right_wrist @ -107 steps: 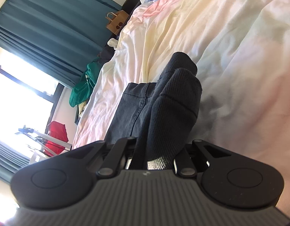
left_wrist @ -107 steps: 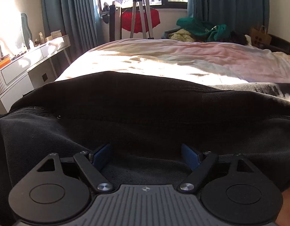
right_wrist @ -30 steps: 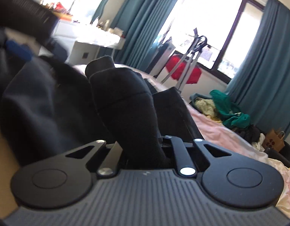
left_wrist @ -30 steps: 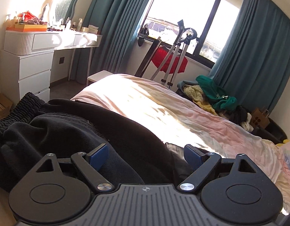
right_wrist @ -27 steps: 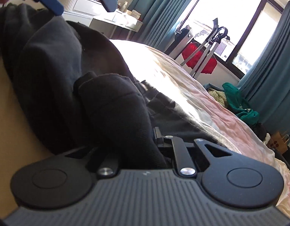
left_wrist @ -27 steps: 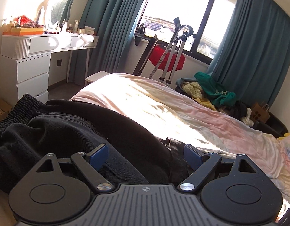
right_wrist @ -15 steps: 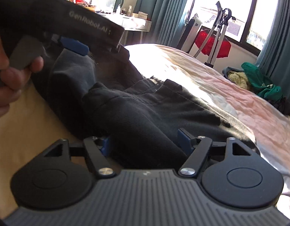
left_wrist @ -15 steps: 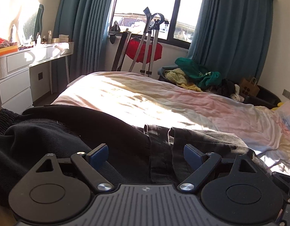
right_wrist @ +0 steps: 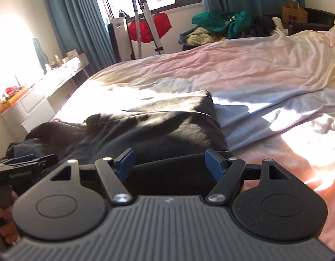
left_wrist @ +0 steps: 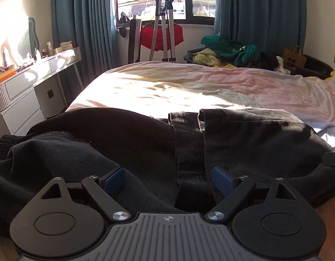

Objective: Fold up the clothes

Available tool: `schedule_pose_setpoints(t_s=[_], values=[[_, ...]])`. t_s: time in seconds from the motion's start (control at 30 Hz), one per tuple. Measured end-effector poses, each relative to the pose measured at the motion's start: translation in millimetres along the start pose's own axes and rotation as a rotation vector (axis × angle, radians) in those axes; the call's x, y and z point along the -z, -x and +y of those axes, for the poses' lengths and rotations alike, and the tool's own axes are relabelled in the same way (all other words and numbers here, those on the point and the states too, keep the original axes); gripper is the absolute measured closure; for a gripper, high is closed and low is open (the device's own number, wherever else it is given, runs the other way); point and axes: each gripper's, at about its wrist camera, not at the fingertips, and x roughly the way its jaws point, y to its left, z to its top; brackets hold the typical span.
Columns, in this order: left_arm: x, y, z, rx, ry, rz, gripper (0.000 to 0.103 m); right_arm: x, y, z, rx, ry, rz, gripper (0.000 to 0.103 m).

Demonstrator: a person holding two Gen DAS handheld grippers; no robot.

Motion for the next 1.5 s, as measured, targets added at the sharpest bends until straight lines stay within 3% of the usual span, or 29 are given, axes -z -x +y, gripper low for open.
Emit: schedule_pose_setpoints(t_s=[0.1,0.23,0.43,0.53,0.83,0.97,1.1,1.17,1.27,1.37,1.5], values=[[4,-5,-4,-0.016,-0.03,0.016,0.014,10,-21,-1,0.051,0.016,0.074,0.028],[7,-7,-7,-0.032,-0.044,0.017,0.013,13,-19,2,0.065,0.032,0.07,0.028],[8,13,11,-0.006,0.037,0.007,0.013,12,-17,-3,0.054,0.004,0.064,0.028],[8,40,37,0.04,0.171,0.001,0.013,11,-16,-2,0.058,0.011,0.059,0.028],[47,90,175,0.152,0.813,0.089,0.013,11,-2,-18,0.033,-0.06,0.057,0.029],[83,80,220,0.157,1.121,0.103,0.013,10,-2,-24,0.028,-0.1,0.06,0.029],[117,50,253,0.322,1.477,0.075,0.015,10,-5,-21,0.041,-0.09,0.061,0.028],[123,43,267,0.288,1.56,0.026,0.016,10,-4,-21,0.041,-0.089,0.059,0.028],[126,40,286,0.14,1.592,-0.025,0.017,9,-3,-22,0.039,-0.103,0.056,0.028],[132,33,301,0.112,1.624,-0.067,0.019,9,-3,-21,0.047,-0.107,0.052,0.028],[122,32,307,0.045,1.53,-0.082,0.037,7,3,-11,0.034,-0.073,-0.001,0.028]])
